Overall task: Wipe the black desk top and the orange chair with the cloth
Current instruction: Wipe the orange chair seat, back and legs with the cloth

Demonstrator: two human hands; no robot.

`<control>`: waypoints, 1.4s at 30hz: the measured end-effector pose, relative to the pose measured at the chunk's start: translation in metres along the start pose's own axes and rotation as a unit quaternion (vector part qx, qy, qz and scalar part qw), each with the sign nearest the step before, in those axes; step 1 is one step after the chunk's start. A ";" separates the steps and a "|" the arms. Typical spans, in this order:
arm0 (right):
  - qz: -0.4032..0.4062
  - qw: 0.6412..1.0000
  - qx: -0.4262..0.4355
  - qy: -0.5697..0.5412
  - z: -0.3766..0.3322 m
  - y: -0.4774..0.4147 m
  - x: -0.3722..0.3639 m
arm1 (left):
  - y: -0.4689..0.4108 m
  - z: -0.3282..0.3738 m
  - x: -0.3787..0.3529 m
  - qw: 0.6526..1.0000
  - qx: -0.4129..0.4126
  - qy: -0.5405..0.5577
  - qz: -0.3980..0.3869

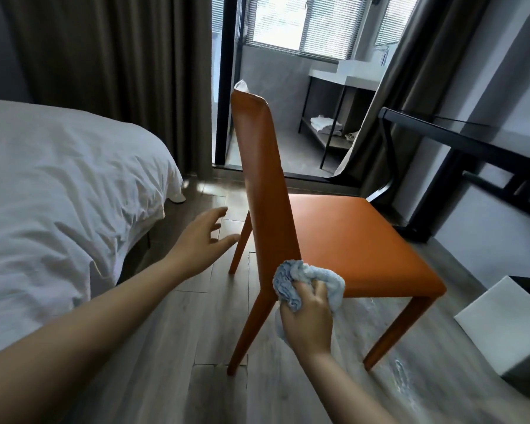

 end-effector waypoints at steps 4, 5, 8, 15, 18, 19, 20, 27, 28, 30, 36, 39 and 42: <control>-0.042 0.995 0.048 -0.071 -0.017 0.004 0.023 | 0.032 -0.023 -0.020 0.996 0.052 -0.005 -0.067; -0.045 0.991 0.072 -0.101 -0.022 0.006 0.029 | 0.039 -0.026 -0.025 0.995 0.057 0.002 -0.087; -0.094 0.974 0.078 -0.189 -0.037 0.012 0.035 | 0.055 -0.024 -0.036 0.988 0.054 0.061 -0.131; -0.224 0.914 0.006 -0.338 -0.071 0.014 0.037 | 0.063 0.000 -0.025 0.955 0.032 0.237 -0.175; -0.268 0.898 0.002 -0.349 -0.077 0.012 0.033 | 0.064 -0.001 -0.022 0.940 0.050 0.278 -0.192; -0.274 0.897 0.009 -0.346 -0.080 0.011 0.031 | 0.064 -0.002 -0.021 0.934 0.064 0.297 -0.187; -0.274 0.900 0.017 -0.338 -0.084 0.010 0.031 | 0.064 -0.004 -0.020 0.931 0.076 0.310 -0.177; -0.233 0.928 0.016 -0.290 -0.095 -0.010 0.030 | 0.048 -0.008 0.005 0.959 0.031 0.276 -0.062; -0.228 0.933 0.016 -0.280 -0.095 -0.015 0.032 | 0.046 -0.011 0.009 0.963 0.029 0.263 -0.044; -0.192 0.945 0.021 -0.264 -0.098 -0.025 0.042 | 0.041 -0.016 0.020 0.972 0.026 0.233 0.006; -0.011 0.977 0.083 -0.195 -0.118 -0.083 0.070 | 0.010 -0.007 0.075 0.977 -0.004 0.099 0.191; 0.011 0.973 0.102 -0.204 -0.134 -0.106 0.065 | -0.011 0.002 0.089 0.972 -0.004 0.043 0.231; 0.065 0.966 0.148 -0.202 -0.150 -0.120 0.060 | -0.033 0.017 0.096 0.963 -0.024 0.043 0.263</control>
Point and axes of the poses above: each hand's wrist, its own y-axis away from the middle knuckle, its own x-axis out of the back of the hand, z = x × y, the point moved 5 cm from there along -y, towards the middle knuckle, and after that the axes turned 8 degrees about -x, right-handed, at the moved point
